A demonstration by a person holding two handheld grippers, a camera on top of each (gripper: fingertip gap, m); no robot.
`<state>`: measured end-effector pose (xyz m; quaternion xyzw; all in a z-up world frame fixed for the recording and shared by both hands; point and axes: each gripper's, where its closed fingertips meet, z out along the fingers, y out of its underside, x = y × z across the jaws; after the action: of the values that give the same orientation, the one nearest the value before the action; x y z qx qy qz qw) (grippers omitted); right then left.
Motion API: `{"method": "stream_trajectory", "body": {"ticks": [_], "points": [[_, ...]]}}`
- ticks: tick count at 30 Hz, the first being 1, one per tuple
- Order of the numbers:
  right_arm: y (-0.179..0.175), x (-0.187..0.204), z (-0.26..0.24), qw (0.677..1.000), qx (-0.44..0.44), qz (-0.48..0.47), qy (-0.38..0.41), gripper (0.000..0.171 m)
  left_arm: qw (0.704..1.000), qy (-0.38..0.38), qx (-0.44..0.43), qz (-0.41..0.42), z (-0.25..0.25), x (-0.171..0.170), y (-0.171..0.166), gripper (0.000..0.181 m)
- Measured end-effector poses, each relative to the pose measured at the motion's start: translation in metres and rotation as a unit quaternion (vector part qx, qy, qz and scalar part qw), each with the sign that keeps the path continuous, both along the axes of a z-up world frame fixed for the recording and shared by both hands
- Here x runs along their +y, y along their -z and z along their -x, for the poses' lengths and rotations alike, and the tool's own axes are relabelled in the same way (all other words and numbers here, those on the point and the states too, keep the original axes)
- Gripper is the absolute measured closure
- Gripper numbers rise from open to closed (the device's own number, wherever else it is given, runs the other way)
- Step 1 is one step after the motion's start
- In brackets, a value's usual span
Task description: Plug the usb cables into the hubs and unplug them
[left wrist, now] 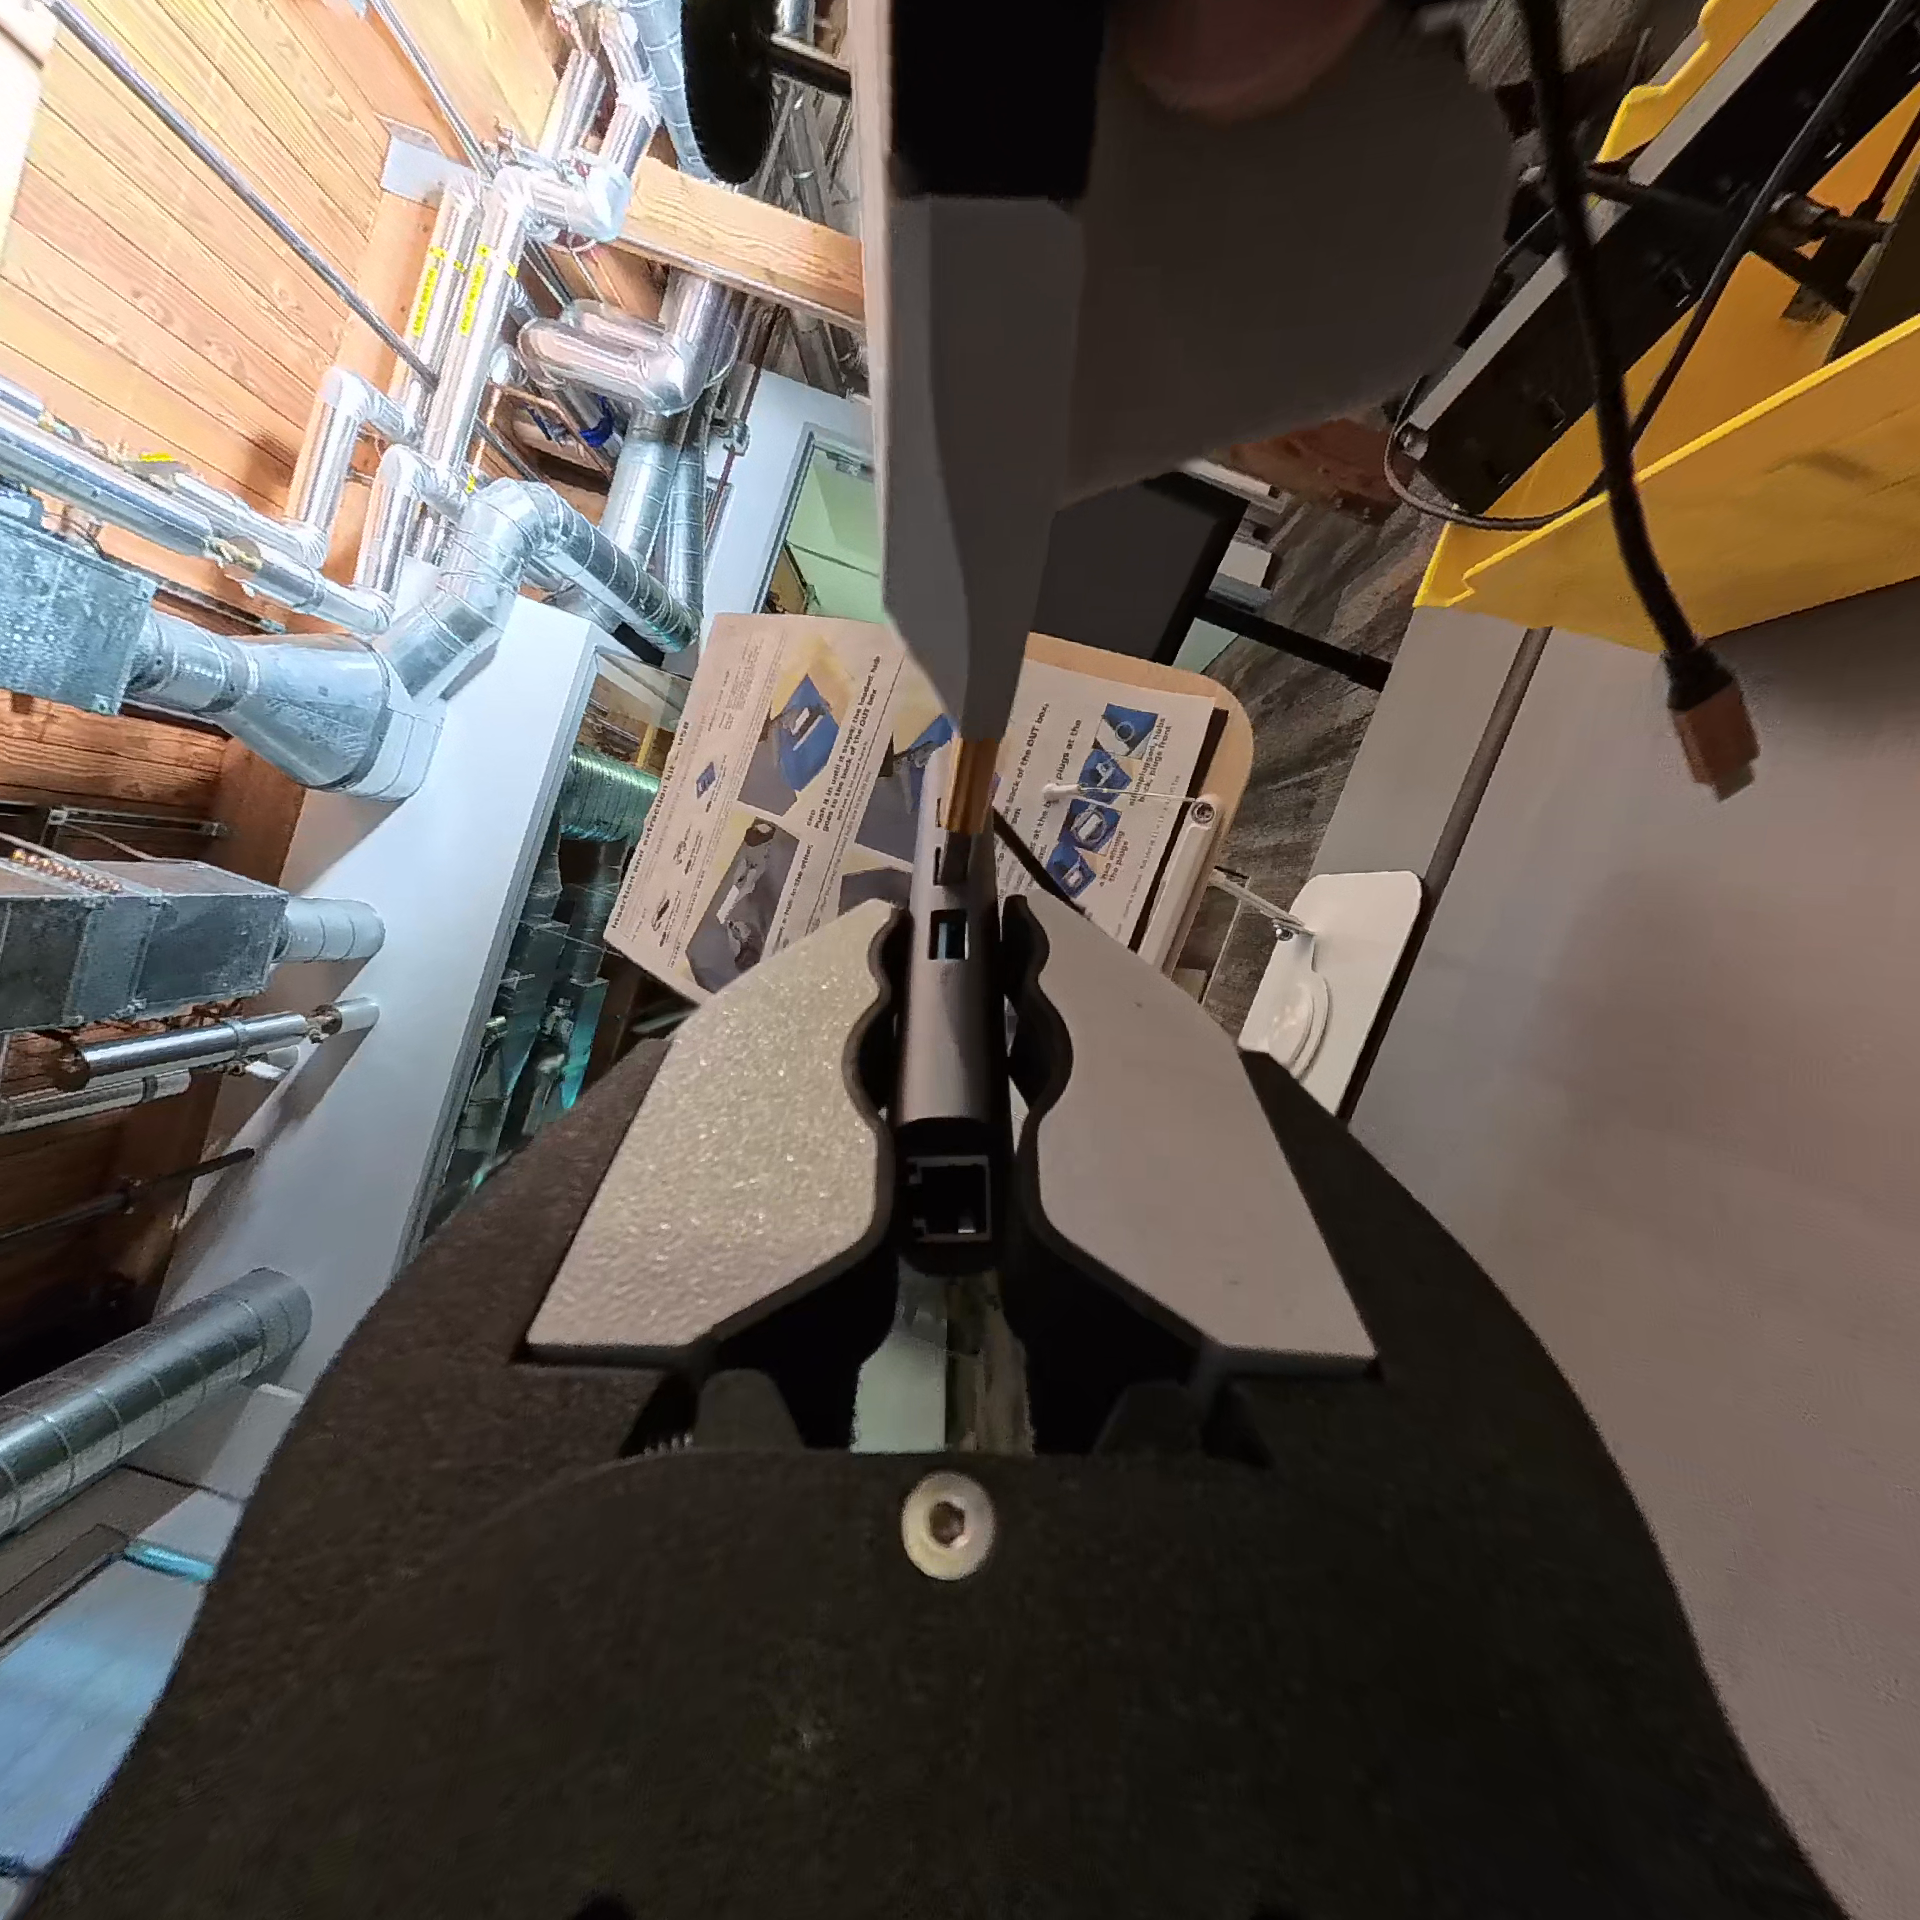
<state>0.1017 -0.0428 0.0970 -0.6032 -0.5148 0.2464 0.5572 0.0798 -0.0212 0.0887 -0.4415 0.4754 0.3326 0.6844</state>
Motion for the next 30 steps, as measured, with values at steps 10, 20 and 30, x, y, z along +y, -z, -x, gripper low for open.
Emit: {"method": "stream_trajectory", "body": {"ticks": [10, 20, 30], "points": [[0.0086, 0.0039, 0.0063, 1.000, -0.019, -0.015, 0.019, 0.155, 1.000, 0.001, 0.011, -0.007, -0.0053, -0.0030, 0.0010, 0.164], [0.0002, 0.0018, 0.0051, 1.000, 0.007, -0.012, 0.014, 0.153, 1.000, 0.000, -0.002, -0.011, -0.0037, -0.0052, -0.0046, 0.164], [0.0071, 0.0009, 0.0033, 1.000, -0.021, -0.002, 0.023, 0.155, 0.999, -0.011, 0.032, -0.027, -0.0042, -0.0048, -0.0016, 0.164]]}}
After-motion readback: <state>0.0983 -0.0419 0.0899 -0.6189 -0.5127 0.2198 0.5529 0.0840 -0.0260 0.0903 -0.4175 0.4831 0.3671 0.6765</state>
